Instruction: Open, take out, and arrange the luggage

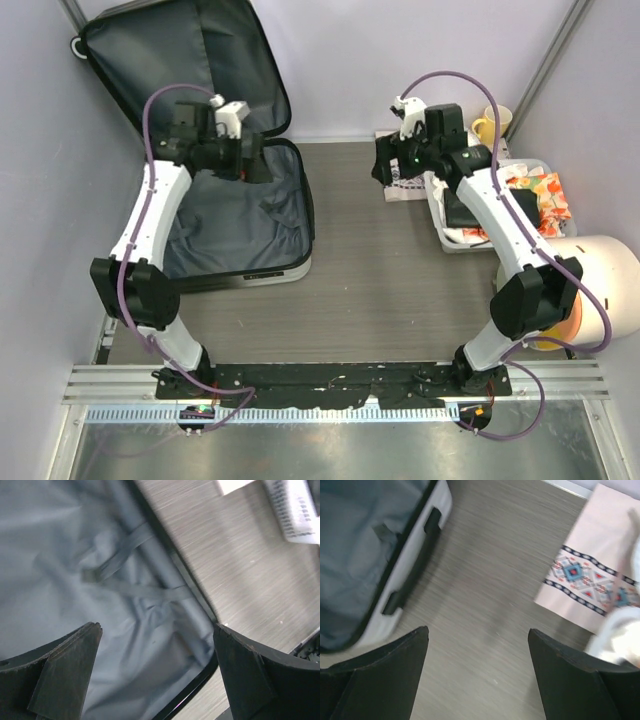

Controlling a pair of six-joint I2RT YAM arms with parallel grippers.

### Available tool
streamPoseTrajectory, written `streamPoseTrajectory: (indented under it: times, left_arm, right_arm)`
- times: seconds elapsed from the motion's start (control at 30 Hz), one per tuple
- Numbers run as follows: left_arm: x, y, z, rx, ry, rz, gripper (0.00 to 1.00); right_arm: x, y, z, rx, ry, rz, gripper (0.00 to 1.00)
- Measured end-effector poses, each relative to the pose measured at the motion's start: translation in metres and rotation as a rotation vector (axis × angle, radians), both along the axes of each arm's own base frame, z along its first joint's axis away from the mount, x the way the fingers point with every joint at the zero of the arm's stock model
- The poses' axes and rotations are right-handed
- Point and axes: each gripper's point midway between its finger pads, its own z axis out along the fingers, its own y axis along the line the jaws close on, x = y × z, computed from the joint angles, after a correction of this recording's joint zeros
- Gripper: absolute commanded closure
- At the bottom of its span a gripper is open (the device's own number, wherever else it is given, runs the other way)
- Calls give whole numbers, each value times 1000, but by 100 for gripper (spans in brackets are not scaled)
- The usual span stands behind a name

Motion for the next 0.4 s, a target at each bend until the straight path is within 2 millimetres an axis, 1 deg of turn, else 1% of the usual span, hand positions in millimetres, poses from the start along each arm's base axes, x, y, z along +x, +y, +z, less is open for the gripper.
streamPoseTrajectory:
  times: [0.07,0.13,0.2,0.27,0.3,0.33,0.4]
  left_arm:
    - [1,31,-9,26,50,52,0]
    - [-2,60,-22,59,103,112,0]
    - [-7,81,-37,97,137,155,0]
    - [-17,88,-55,124,177,161,0]
    - [-27,88,-65,136,206,156,0]
    - [-36,87,-75,144,231,151,1]
    - [-51,86,-88,153,273,145,0]
  right_arm:
    - [5,12,-11,86,6,-12,13]
    - [5,22,-35,155,45,-27,12]
    - [1,27,-59,182,96,-38,12]
    - [-2,34,-78,194,137,-41,12]
    - [-4,38,-86,198,152,-40,12]
    - [-6,43,-90,201,164,-35,12]
    - [-7,52,-91,212,167,-23,12]
